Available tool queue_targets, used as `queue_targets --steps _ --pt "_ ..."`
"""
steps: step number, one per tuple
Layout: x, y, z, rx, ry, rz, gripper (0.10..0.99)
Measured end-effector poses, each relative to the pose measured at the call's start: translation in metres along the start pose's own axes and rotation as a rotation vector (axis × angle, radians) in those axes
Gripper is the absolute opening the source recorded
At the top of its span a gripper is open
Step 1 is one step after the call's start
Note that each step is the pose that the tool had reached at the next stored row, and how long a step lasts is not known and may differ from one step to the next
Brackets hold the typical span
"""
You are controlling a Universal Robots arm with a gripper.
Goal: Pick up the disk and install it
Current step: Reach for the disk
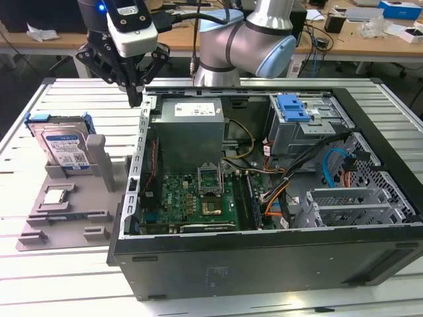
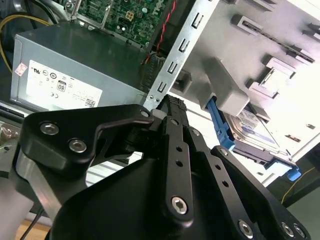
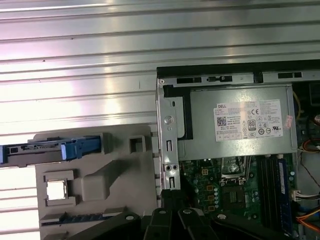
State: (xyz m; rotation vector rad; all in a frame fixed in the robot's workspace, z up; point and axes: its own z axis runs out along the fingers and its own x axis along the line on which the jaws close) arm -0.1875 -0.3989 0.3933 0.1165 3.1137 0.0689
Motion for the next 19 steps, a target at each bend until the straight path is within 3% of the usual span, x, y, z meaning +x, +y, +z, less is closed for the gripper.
queue_targets --steps 6,19 --pt "0.0095 -0.0007 -0.0003 0.000 0.0000 0.000 0.106" --pt "0.0213 -0.0016 -0.0006 0.000 0.0000 0.000 0.106"
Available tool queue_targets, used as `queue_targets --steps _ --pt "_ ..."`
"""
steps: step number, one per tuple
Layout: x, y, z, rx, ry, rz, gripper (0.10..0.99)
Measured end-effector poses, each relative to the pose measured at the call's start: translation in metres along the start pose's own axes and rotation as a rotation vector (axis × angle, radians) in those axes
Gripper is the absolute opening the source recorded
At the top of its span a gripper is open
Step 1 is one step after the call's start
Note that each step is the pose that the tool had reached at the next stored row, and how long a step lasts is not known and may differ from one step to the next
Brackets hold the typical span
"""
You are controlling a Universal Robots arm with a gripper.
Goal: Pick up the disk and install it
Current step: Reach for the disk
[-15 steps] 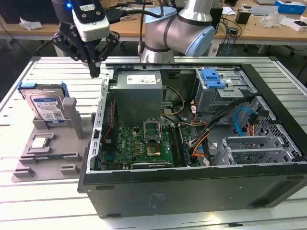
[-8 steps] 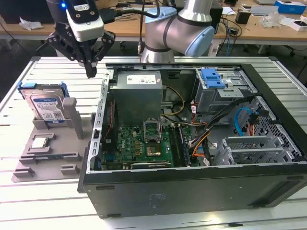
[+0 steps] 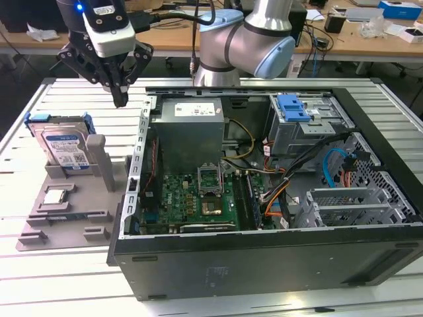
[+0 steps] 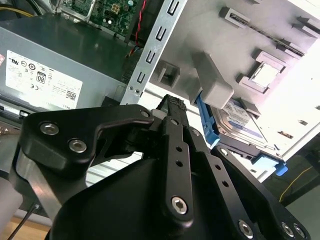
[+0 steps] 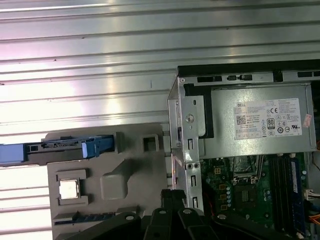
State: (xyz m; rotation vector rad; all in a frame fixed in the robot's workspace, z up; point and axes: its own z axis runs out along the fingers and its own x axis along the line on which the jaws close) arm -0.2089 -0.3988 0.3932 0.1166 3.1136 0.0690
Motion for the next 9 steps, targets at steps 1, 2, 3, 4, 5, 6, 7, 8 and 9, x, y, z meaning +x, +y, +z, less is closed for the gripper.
queue_targets --steps 1,2,3,4,5,6,7,8,9 --pt "0.0007 -0.0001 0.0000 0.000 0.0000 0.000 0.106" --pt "0.0012 -0.0001 -0.0001 0.000 0.0001 0.000 0.106" --pt "0.0017 -0.0001 -0.0001 0.000 0.0001 0.000 0.106" --pt "0.0022 -0.0002 -0.0001 0.000 0.0000 0.000 0.106" --pt "0.0031 -0.0002 -0.0001 0.000 0.0001 0.000 0.106" --pt "0.0037 -0.0003 -0.0001 0.000 0.0000 0.000 0.106" --pt "0.0043 -0.0003 -0.0001 0.000 0.0000 0.000 0.106" --pt "0.0049 -0.0004 -0.0002 0.000 0.0001 0.000 0.106" --pt "0.0056 -0.0004 -0.0002 0.000 0.0001 0.000 0.106"
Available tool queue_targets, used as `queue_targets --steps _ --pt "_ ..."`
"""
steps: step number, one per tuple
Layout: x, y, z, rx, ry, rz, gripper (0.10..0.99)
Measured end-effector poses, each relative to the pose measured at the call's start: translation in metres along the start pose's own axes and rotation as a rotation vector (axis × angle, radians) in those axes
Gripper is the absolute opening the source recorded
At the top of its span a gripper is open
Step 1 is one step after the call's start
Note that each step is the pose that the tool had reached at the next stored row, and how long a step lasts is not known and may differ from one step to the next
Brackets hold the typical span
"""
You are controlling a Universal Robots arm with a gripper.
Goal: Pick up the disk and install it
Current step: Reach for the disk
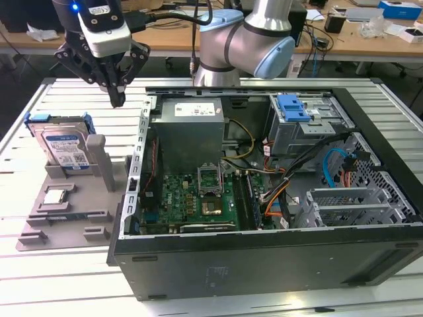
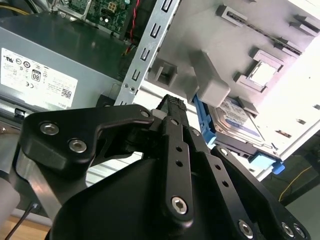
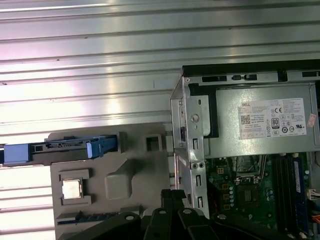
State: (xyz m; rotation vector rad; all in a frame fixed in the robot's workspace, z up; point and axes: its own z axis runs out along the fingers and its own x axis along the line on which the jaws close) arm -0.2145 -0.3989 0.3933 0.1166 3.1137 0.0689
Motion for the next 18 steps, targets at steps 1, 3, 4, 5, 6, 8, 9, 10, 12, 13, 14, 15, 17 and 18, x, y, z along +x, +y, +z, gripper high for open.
queue_targets --steps 1,3,4,5,6,8,9,10,12,13,14,15,17,18 --pt "0.0010 -0.0001 0.0000 0.000 0.0000 0.000 0.106" --pt "0.0049 -0.0004 -0.0001 0.000 0.0000 0.000 0.106" --pt "0.0058 -0.0004 -0.0002 0.000 0.0000 0.000 0.106" --pt "0.0067 -0.0005 -0.0002 0.000 0.0000 0.000 0.106" --pt "0.0073 -0.0005 -0.0002 0.000 0.0000 0.000 0.106" --pt "0.0093 -0.0007 -0.0003 0.000 0.0000 0.000 0.106" --pt "0.0101 -0.0008 -0.0003 0.000 0.0000 0.000 0.106" --pt "0.0112 -0.0008 -0.0003 0.000 0.0000 0.000 0.106" --pt "0.0149 -0.0011 -0.0004 0.000 0.0000 0.000 0.106" --pt "0.0165 -0.0012 -0.0004 0.000 0.0000 0.000 0.106" --pt "0.0186 -0.0014 -0.0005 0.000 0.0000 0.000 0.106" --pt "0.0206 -0.0015 -0.0005 0.000 0.0000 0.000 0.106" --pt "0.0243 -0.0018 -0.0006 0.000 0.0000 0.000 0.106" --pt "0.0279 -0.0021 -0.0007 0.000 0.0000 0.000 0.106"
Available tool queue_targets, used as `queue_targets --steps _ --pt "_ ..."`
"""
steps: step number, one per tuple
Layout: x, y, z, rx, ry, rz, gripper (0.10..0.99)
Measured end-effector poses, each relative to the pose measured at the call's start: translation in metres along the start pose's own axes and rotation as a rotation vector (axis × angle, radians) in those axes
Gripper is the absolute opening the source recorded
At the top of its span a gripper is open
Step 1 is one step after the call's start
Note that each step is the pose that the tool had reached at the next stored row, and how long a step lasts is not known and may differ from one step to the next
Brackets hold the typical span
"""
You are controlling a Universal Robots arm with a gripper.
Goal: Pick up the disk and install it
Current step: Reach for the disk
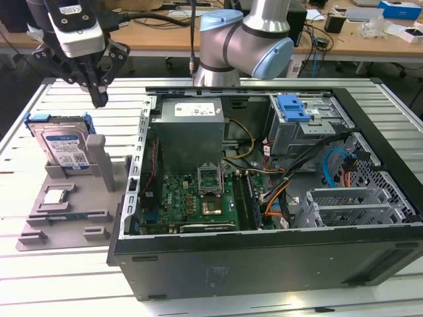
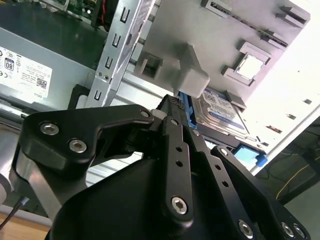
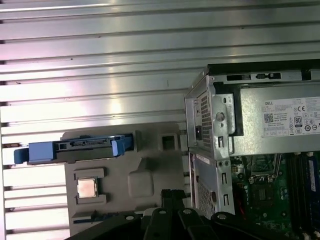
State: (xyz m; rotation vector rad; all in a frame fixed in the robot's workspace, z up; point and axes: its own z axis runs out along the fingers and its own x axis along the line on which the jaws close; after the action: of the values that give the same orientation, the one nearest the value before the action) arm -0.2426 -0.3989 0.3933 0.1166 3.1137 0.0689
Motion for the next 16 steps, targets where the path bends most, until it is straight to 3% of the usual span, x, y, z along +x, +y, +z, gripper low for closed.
queue_targets --steps 16 --pt "0.0192 -0.0014 -0.0005 0.000 0.0001 0.000 0.106"
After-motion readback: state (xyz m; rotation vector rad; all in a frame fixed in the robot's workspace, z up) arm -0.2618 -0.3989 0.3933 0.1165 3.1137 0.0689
